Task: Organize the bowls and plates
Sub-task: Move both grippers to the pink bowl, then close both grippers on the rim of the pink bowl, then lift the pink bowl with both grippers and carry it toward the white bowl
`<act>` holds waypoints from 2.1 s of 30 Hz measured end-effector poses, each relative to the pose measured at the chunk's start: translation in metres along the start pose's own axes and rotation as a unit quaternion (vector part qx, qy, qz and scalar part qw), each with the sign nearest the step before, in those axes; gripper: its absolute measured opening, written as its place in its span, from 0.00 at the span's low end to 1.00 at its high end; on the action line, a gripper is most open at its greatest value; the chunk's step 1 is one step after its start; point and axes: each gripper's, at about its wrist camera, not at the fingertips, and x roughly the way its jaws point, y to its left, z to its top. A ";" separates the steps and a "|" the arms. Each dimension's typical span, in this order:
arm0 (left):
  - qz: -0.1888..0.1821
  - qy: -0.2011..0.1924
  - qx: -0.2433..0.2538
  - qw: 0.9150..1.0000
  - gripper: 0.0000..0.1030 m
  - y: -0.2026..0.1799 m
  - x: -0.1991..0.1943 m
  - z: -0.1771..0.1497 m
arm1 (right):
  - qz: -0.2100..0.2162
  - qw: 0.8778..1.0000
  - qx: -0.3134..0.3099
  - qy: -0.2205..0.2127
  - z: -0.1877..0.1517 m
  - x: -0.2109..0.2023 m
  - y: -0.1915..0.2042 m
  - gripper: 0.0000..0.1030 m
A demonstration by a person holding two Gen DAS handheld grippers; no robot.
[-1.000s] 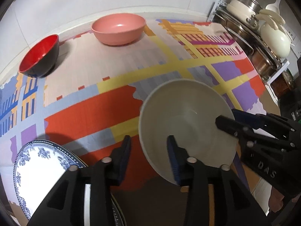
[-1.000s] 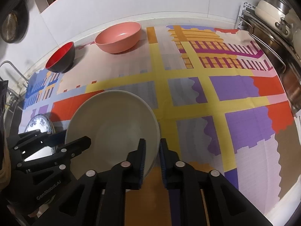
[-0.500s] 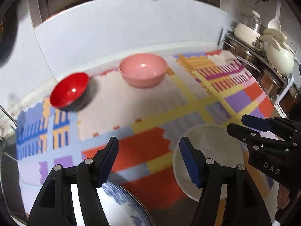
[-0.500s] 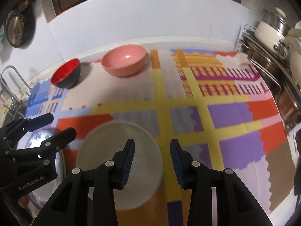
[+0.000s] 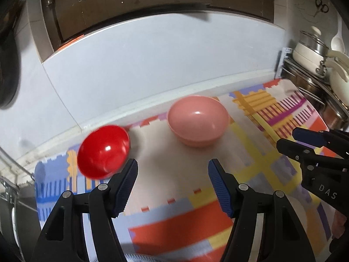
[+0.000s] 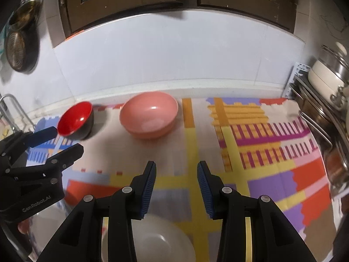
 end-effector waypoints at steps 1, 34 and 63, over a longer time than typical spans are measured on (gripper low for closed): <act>0.005 0.000 0.000 1.000 0.64 0.002 0.004 0.003 | 0.002 1.000 -0.001 -0.001 0.005 0.005 0.000 0.39; -0.034 0.082 -0.014 0.996 0.50 0.019 0.165 0.060 | 0.021 0.997 0.022 0.071 0.077 0.152 -0.006 0.28; -0.054 0.078 -0.037 0.995 0.11 0.016 0.107 0.052 | 0.029 0.997 0.037 0.058 0.070 0.106 0.003 0.12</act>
